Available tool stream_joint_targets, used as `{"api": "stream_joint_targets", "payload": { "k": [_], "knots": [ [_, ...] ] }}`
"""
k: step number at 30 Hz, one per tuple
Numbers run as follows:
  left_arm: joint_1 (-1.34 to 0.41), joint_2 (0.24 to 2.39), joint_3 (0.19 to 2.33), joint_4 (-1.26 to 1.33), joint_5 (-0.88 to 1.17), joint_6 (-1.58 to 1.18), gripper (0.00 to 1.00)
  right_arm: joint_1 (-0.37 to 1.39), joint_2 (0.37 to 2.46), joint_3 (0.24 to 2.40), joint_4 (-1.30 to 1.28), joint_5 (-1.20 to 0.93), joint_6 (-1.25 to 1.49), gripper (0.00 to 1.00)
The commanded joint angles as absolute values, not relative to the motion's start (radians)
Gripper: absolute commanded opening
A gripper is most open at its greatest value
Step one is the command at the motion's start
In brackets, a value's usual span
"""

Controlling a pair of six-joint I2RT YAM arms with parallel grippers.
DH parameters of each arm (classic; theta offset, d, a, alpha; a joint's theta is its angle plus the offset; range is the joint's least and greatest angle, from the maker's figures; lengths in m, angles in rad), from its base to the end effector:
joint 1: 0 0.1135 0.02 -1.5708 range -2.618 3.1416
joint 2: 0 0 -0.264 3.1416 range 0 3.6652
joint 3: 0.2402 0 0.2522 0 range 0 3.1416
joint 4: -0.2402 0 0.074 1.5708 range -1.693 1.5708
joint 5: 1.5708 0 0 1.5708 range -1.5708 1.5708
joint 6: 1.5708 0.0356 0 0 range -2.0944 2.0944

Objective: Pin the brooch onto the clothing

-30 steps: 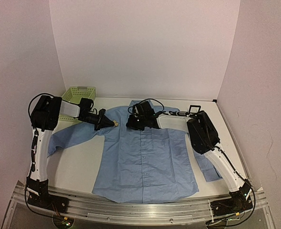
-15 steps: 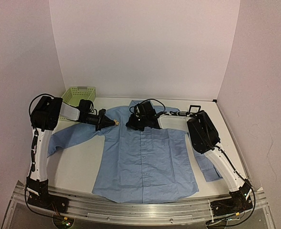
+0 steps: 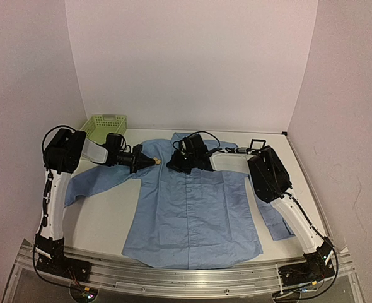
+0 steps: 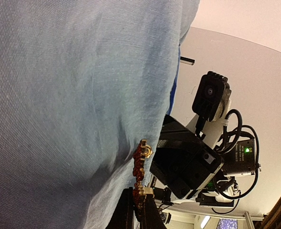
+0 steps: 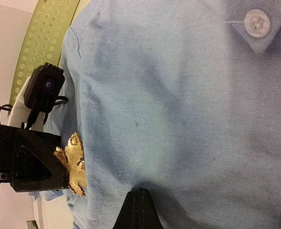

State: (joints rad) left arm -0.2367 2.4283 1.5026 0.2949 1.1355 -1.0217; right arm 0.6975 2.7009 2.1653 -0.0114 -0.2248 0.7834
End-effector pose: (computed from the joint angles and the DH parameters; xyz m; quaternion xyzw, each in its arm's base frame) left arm 0.4656 -0.1455 0.0741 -0.0625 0.7877 -0.6123 0.0266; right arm 0.4493 0.3869 0.0962 -0.0177 0.8679 0.4005 0.2933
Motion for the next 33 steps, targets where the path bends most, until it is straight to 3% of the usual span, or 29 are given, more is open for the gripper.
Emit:
{"api": "stream_joint_targets", "payload": {
  "k": [1,33],
  "knots": [
    [-0.252,2.477,1.493,0.295,1.156,-1.071,0.0,0.7,2.768,2.175,-0.075,-0.26,0.797,0.0],
    [-0.309,2.535,1.6,0.195,1.128,-1.022,0.0,0.7,2.764,2.18,-0.01,-0.333,0.785,0.0]
  ]
}}
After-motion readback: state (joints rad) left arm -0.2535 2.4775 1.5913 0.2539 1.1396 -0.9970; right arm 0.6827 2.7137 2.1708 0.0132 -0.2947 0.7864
